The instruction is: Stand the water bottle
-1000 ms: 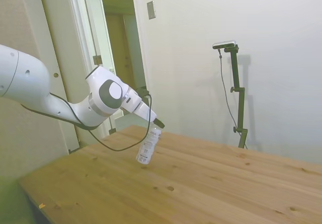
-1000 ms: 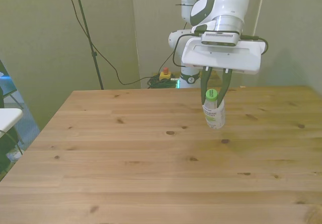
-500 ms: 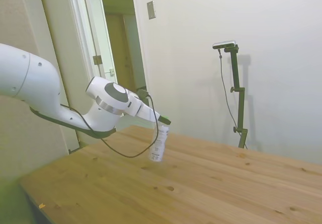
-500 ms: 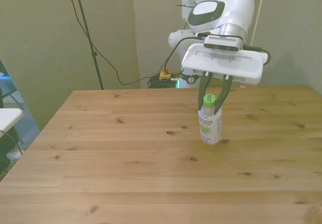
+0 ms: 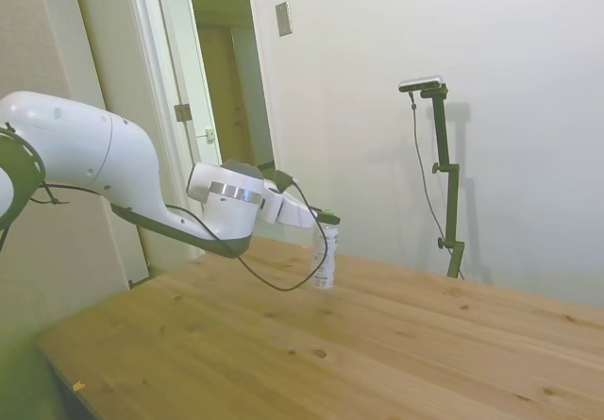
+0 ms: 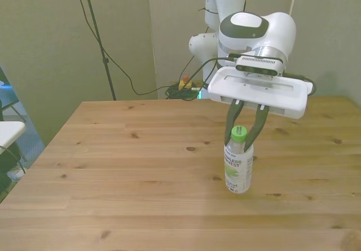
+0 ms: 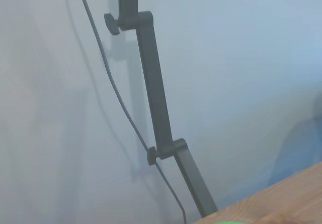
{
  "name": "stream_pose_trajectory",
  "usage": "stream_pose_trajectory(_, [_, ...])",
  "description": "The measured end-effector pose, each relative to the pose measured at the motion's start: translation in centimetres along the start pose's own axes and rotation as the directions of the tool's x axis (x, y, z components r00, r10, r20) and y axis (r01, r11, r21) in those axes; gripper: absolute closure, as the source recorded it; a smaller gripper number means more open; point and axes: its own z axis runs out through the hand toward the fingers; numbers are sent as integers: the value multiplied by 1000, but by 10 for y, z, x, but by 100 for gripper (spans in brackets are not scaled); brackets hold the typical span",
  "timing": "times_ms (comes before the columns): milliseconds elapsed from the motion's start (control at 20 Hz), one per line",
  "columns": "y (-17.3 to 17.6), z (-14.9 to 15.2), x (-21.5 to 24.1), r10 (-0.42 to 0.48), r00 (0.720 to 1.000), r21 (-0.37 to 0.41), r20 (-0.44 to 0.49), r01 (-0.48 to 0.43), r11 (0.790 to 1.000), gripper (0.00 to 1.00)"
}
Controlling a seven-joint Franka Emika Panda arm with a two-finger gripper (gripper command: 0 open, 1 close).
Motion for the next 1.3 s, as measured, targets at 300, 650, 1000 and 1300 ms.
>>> stream_pose_trajectory(300, [12,16,-17,-14,1000,-25,-3,14,1000,100])
stream_pose_trajectory(650, [12,14,-18,-18,1000,-29,-3,18,999,0])
stream_pose_trajectory(1000, [19,7,-30,-30,999,-39,19,30,999,0])
stream_pose_trajectory(1300, [21,-1,-37,-24,999,-47,38,26,999,0])
